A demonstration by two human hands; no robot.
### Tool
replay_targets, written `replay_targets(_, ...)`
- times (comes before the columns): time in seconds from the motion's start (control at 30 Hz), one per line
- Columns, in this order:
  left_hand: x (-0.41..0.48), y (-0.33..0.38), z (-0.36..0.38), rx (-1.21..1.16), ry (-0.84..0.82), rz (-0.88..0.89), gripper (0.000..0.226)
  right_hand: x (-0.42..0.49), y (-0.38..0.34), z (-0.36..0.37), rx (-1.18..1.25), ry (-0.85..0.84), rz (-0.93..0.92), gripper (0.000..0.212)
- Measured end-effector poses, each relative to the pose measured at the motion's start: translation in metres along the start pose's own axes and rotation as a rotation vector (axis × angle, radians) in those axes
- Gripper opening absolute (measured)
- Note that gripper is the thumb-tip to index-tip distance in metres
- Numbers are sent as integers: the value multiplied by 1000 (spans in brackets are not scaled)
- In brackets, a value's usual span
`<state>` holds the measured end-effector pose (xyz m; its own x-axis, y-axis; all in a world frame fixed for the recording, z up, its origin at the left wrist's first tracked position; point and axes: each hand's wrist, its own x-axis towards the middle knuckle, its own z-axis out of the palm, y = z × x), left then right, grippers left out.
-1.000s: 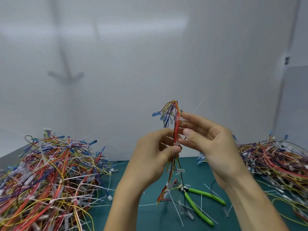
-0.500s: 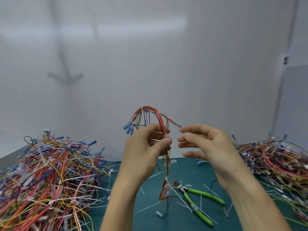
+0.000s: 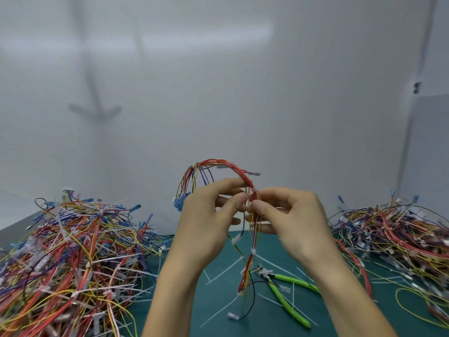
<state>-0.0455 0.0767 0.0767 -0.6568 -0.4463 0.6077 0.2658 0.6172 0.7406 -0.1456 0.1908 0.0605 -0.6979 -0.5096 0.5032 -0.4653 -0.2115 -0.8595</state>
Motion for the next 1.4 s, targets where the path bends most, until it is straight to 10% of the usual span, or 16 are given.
replay_targets(0.5,-6,-32,0,447,-513,-364,23,3,-6,-11,264,125,-49,23)
replay_targets(1.0,-1,-31,-10,-161,-213,-238,35,4,-6,-15,303,132,-28,19)
replay_targets(1.4,-3,-28,-9,113,-371,-256,15,5,-7,-19,338,209,-18,21)
